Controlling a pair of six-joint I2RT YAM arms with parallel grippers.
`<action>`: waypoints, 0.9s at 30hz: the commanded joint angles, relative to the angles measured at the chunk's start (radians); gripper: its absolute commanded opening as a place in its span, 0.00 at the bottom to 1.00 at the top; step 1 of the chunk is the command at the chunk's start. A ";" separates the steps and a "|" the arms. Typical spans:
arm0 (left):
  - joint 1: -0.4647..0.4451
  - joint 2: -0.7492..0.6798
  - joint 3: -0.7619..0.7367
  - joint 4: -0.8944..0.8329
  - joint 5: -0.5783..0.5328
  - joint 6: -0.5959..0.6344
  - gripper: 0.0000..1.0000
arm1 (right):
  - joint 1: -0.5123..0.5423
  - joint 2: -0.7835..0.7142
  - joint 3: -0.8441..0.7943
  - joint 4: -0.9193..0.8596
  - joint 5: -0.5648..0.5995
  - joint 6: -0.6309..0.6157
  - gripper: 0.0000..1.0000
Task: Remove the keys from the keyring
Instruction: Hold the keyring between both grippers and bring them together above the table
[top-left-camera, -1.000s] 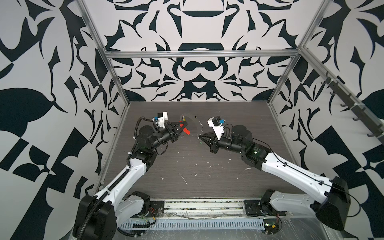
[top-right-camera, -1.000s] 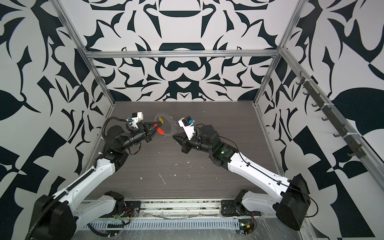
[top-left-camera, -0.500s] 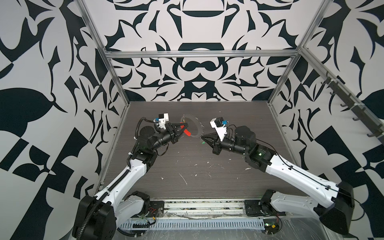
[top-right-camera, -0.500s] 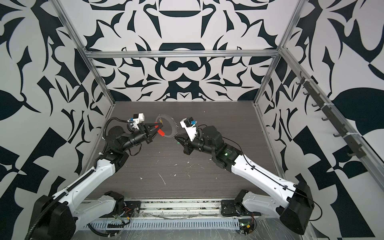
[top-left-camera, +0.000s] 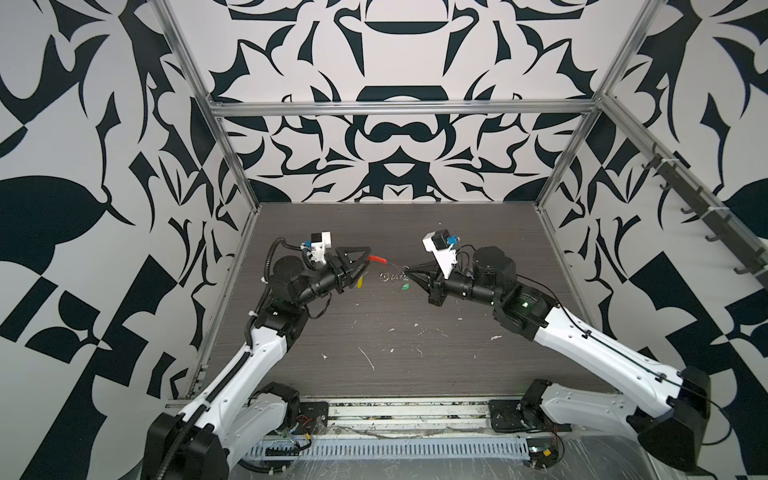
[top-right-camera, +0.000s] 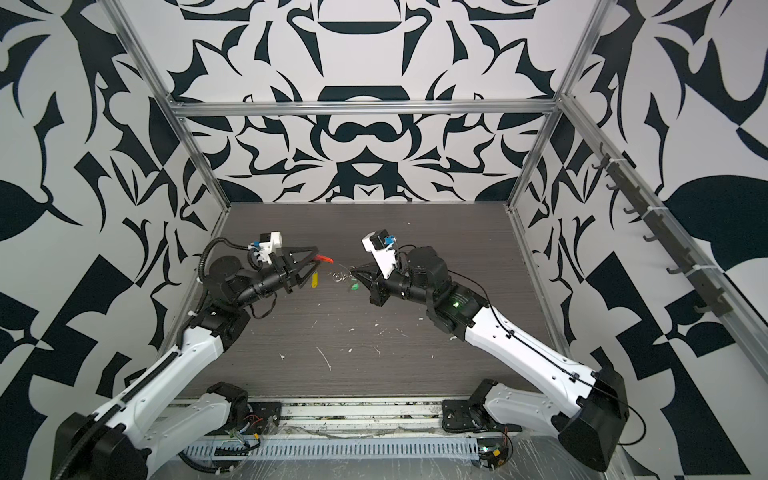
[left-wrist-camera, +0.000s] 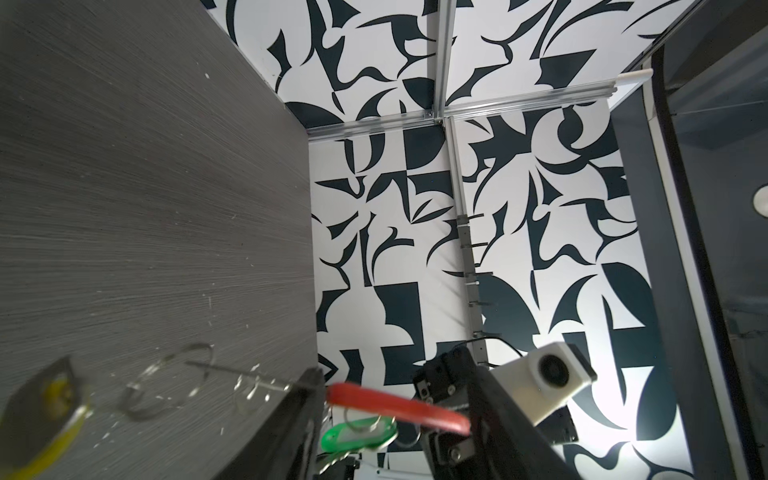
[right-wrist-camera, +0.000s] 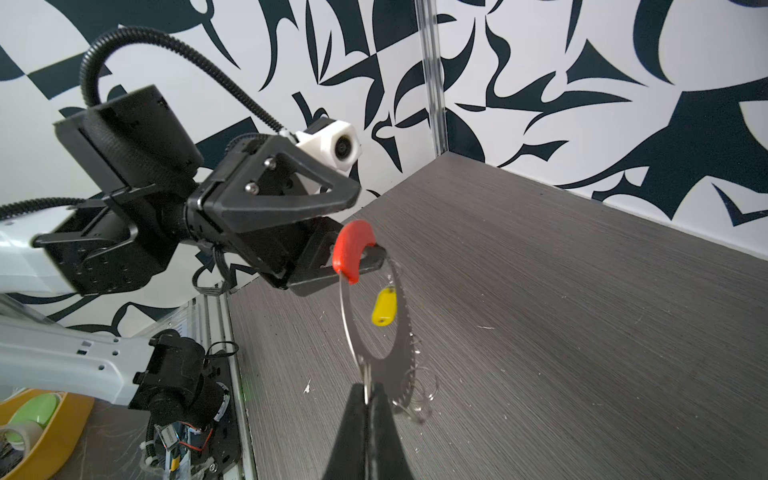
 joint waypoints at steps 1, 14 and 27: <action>0.039 -0.055 0.040 -0.207 0.038 0.195 0.62 | -0.054 0.008 0.069 -0.004 -0.119 -0.003 0.00; 0.038 -0.070 0.143 -0.211 0.130 0.531 0.54 | -0.108 0.033 0.142 -0.109 -0.415 -0.062 0.00; -0.131 0.052 0.209 -0.100 0.353 0.625 0.38 | -0.143 0.099 0.181 -0.069 -0.585 0.011 0.00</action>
